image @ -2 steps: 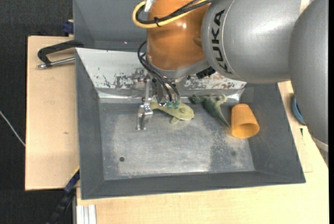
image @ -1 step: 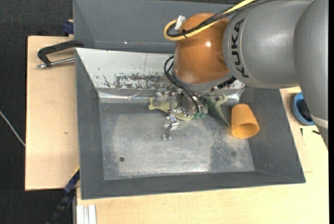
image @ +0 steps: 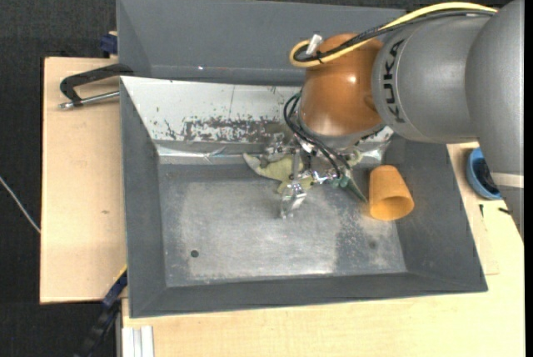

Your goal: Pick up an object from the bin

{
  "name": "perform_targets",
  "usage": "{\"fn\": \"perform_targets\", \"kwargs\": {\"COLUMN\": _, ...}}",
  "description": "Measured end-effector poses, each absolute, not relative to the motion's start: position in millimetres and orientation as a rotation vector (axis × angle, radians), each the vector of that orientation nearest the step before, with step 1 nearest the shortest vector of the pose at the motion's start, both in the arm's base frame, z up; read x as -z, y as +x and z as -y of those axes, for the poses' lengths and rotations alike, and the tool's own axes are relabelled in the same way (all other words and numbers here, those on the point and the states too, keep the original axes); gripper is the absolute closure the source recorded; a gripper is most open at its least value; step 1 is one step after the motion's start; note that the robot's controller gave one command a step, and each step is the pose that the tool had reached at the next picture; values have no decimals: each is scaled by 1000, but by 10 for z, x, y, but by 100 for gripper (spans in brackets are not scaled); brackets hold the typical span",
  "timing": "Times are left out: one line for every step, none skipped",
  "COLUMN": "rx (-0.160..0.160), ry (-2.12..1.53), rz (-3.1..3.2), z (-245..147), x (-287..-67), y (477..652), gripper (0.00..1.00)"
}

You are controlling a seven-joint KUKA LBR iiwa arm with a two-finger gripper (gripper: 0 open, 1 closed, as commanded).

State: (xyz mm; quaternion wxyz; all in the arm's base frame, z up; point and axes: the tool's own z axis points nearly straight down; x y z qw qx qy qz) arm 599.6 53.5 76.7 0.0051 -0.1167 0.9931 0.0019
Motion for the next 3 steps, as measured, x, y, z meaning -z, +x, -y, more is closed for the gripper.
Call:
{"fn": "perform_targets", "kwargs": {"rx": -6, "ry": -370, "rz": -3104, "z": -569, "x": -808, "y": 6005, "gripper": 100}}
{"fn": "perform_targets", "kwargs": {"rx": -2, "ry": -468, "rz": -3090, "z": -794, "x": -2429, "y": 5963, "gripper": 100}}
{"fn": "perform_targets", "kwargs": {"rx": 1, "ry": -620, "rz": -3067, "z": -606, "x": -3023, "y": 5605, "gripper": 100}}
